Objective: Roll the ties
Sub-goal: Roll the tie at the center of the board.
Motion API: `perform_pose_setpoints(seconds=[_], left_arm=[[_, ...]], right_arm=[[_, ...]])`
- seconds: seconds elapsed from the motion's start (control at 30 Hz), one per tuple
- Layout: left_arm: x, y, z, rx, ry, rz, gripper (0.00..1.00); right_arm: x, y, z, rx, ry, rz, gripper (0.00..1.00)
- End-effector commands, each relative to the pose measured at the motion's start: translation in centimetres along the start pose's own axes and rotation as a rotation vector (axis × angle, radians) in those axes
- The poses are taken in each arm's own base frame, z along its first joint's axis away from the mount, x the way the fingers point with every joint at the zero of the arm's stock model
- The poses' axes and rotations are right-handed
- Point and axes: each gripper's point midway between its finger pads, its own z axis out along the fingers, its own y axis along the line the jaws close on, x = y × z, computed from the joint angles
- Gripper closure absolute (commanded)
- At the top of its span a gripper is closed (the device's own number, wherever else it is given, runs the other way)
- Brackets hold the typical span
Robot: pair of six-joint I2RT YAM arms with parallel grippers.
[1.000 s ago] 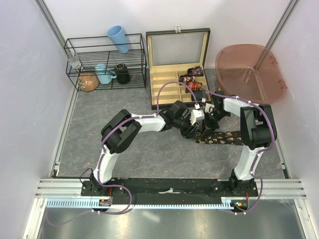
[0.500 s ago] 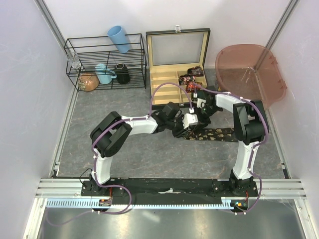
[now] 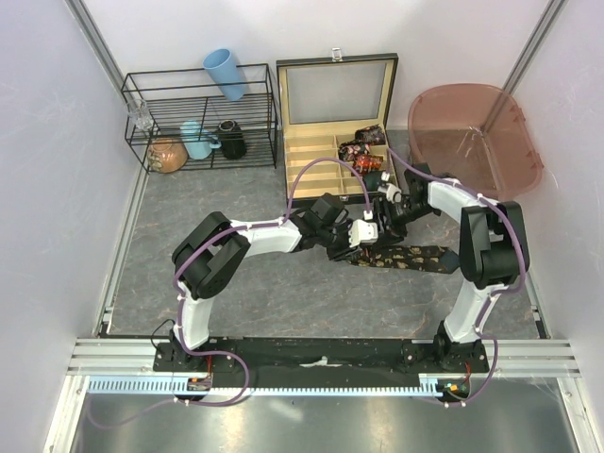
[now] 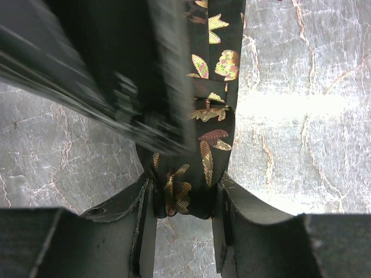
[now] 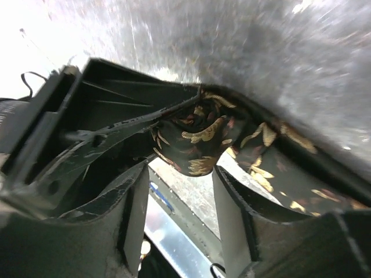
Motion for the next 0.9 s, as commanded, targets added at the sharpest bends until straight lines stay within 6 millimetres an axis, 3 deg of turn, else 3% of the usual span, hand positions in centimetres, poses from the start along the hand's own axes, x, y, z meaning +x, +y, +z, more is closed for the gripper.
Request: perform_pose_setpoints(seconds=[0.0, 0.13, 0.3, 0.37, 0.43, 0.5, 0.53, 0.63, 0.7, 0.77, 0.87], left_arm=[[4.9, -2.1, 0.4, 0.069, 0.159, -0.016, 0.98], [5.0, -2.1, 0.5, 0.070, 0.164, -0.013, 0.98], [4.9, -2.1, 0.6, 0.073, 0.160, -0.016, 0.98], [4.8, -2.1, 0.6, 0.074, 0.156, -0.018, 0.95], [4.5, -2.3, 0.5, 0.085, 0.144, -0.018, 0.89], [3.9, -2.2, 0.4, 0.088, 0.124, -0.020, 0.75], [3.1, -2.1, 0.3, 0.086, 0.097, -0.011, 0.65], [0.8, -1.9, -0.2, 0.086, 0.024, -0.012, 0.52], [-0.8, -1.5, -0.2, 0.080, -0.026, -0.008, 0.48], [-2.4, -1.2, -0.3, 0.083, -0.072, -0.008, 0.38], [-4.0, -0.8, -0.1, 0.093, -0.109, -0.012, 0.36]], right_arm=[[0.6, 0.9, 1.4, -0.054, 0.026, -0.020, 0.46], [0.9, 0.1, 2.5, -0.011, 0.045, -0.031, 0.52], [1.3, -2.2, 3.1, 0.077, 0.063, -0.028, 0.78], [1.6, -3.3, 3.0, 0.132, 0.070, -0.019, 1.00], [1.7, -4.2, 2.9, 0.168, 0.074, -0.010, 1.00], [1.9, -5.4, 2.6, 0.226, 0.071, 0.002, 1.00], [2.1, -6.1, 2.4, 0.249, 0.072, 0.022, 1.00], [2.5, -7.6, 1.8, 0.303, 0.072, 0.051, 1.00], [2.5, -8.4, 1.4, 0.340, 0.065, 0.056, 1.00], [2.4, -9.0, 1.1, 0.369, 0.058, 0.063, 1.00], [2.4, -10.0, 0.7, 0.420, 0.054, 0.069, 1.00]])
